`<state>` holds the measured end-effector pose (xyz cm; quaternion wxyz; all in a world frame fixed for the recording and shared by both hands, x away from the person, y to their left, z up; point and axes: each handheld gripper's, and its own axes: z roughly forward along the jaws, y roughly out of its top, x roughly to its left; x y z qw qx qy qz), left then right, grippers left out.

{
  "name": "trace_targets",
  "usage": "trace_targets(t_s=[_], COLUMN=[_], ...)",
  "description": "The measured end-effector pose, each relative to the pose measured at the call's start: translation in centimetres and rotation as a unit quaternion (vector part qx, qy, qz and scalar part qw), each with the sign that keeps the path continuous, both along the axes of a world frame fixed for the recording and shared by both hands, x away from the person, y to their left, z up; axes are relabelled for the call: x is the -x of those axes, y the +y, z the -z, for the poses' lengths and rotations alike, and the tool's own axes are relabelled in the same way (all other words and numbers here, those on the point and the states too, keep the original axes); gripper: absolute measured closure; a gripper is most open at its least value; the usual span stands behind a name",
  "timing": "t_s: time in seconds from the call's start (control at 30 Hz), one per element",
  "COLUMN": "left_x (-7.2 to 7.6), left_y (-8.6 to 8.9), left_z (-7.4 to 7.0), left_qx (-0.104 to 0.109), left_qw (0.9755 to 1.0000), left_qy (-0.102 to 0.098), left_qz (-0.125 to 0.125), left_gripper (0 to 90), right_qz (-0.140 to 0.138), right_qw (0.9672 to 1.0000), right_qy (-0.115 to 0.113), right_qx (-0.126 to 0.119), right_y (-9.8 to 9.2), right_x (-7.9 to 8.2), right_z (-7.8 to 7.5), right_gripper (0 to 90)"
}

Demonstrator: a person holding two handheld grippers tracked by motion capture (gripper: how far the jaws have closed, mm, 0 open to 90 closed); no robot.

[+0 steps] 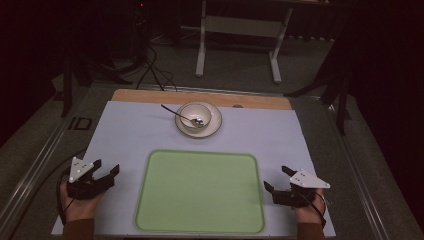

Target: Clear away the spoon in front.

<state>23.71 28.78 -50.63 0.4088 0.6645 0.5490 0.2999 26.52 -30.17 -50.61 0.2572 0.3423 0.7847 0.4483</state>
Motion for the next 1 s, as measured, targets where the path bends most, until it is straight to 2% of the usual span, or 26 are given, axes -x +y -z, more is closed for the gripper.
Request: trace_targets(t_s=[0.33, 0.5, 0.7, 1.0], left_x=[-1.0, -1.4, -2.0, -2.5], left_y=[-0.5, -1.0, -1.0, -1.1], left_z=[-1.2, -1.9, -2.3, -3.0], left_qx=[0.000, -0.018, -0.003, 0.001], left_qw=[0.9998, 0.9993, 0.9993, 0.9990], left_qy=[-0.014, -0.021, -0.030, -0.039], left_qz=[0.011, 0.025, 0.023, 0.022], left_gripper=[33.8, 32.6, 32.5, 32.0], right_qz=[-0.009, -0.011, -0.013, -0.020], right_qw=[1.0000, 0.9999, 0.9998, 0.9994], right_qy=[-0.001, 0.001, -0.008, -0.021], right_qx=[0.000, -0.003, -0.011, -0.020], right_y=[-0.1, -0.1, -0.2, -0.3], right_x=[0.1, 0.1, 0.2, 0.3], right_z=[0.0, -0.1, -0.2, -0.5], right_gripper=[13.8, 13.8, 13.8, 13.8])
